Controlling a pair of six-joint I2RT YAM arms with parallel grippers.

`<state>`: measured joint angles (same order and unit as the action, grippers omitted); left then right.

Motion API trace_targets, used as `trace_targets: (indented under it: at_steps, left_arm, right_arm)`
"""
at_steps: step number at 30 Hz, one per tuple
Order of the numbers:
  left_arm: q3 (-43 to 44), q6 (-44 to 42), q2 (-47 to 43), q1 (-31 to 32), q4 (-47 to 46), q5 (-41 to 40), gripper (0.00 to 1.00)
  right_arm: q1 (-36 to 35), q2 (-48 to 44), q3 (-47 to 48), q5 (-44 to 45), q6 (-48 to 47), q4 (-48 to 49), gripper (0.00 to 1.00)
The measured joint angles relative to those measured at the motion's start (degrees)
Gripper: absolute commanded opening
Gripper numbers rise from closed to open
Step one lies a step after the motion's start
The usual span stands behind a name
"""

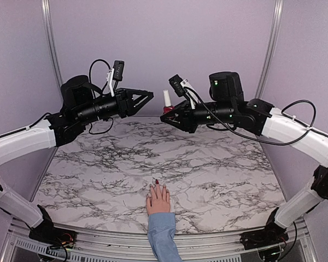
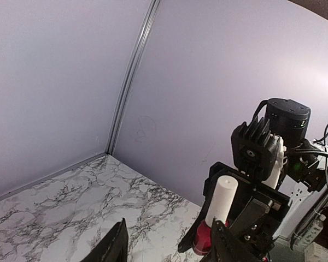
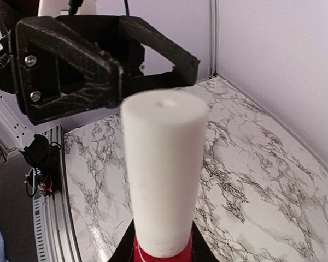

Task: Paint the nails
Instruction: Screw the nail polish bottle cap onto the nail polish bottle.

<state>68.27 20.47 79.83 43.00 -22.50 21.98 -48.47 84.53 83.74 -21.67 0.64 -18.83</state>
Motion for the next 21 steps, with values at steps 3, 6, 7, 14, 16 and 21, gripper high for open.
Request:
trace_targets:
  at_steps: [3, 6, 7, 14, 16, 21]
  left_arm:
    - [0.2, 0.5, 0.8, 1.0, 0.5, -2.1, 0.54]
    - [0.8, 1.3, 2.5, 2.7, 0.9, -4.3, 0.55]
    - [1.1, 1.5, 3.3, 3.3, 1.1, -5.0, 0.56]
    - [4.2, 2.8, 7.8, 6.2, 2.4, -9.4, 0.52]
    - [5.2, 3.2, 8.7, 6.8, 2.7, -10.9, 0.47]
    - [6.0, 4.0, 9.4, 7.5, 3.3, -13.8, 0.18]
  right_arm:
    - [0.0, 0.5, 0.0, 4.6, 0.7, -0.9, 0.0]
    - [-0.2, 1.4, 0.0, 8.4, 1.3, -1.9, 0.0]
    - [-0.2, 1.9, 0.0, 9.7, 1.4, -2.2, 0.0]
    - [-0.9, 3.3, 0.1, 13.5, 1.7, -3.6, 0.0]
    - [-1.5, 3.7, 0.5, 14.1, 1.7, -4.2, 0.0]
    - [-2.8, 4.3, 1.3, 15.0, 1.7, -4.7, 0.0]
